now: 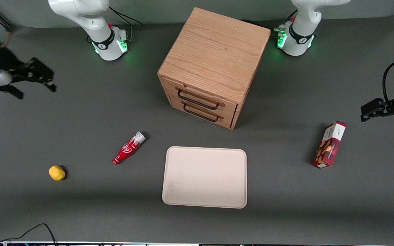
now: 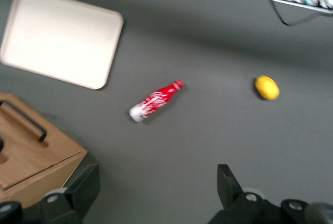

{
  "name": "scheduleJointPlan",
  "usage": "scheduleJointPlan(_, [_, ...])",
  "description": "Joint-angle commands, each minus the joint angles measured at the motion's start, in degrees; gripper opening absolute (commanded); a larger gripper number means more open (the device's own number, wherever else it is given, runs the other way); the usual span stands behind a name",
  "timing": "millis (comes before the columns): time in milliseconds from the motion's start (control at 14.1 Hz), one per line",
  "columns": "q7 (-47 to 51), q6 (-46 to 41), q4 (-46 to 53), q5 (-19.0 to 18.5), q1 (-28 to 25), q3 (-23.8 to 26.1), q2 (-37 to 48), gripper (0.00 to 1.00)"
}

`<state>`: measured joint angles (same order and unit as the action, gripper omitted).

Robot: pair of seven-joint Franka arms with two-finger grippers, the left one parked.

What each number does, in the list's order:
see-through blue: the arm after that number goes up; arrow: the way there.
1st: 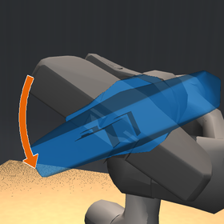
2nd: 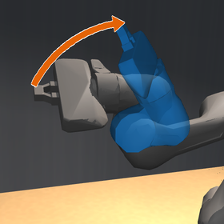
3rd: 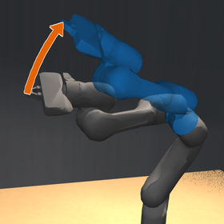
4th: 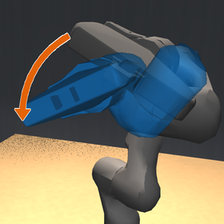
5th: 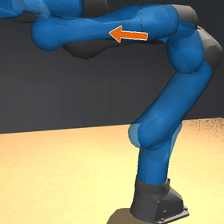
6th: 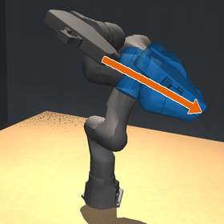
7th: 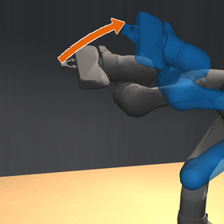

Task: Open upper drawer
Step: 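Move the right gripper toward the upper drawer's black handle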

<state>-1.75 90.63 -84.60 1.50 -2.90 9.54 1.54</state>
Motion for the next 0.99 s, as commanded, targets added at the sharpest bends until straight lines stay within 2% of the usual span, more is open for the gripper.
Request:
scheduleJointPlan(0, [-2.1,-1.2,7.1,0.4,-0.2,5.3,-8.1,1.00])
scheduleJointPlan(141, [-2.8,-1.2,13.5,-0.2,-0.4,9.9,-15.3,1.00])
scheduleJointPlan(354, [-2.8,3.0,16.7,-5.9,-2.5,15.6,-22.0,1.00])
scheduleJointPlan(636, [-3.1,8.5,16.6,-6.0,-6.8,17.1,-28.1,1.00])
scheduleJointPlan(778, [-2.7,11.3,16.3,-6.8,-7.6,19.8,-31.0,1.00])
scheduleJointPlan(919, [-2.6,11.7,16.1,-7.1,-10.3,19.9,-33.2,1.00])
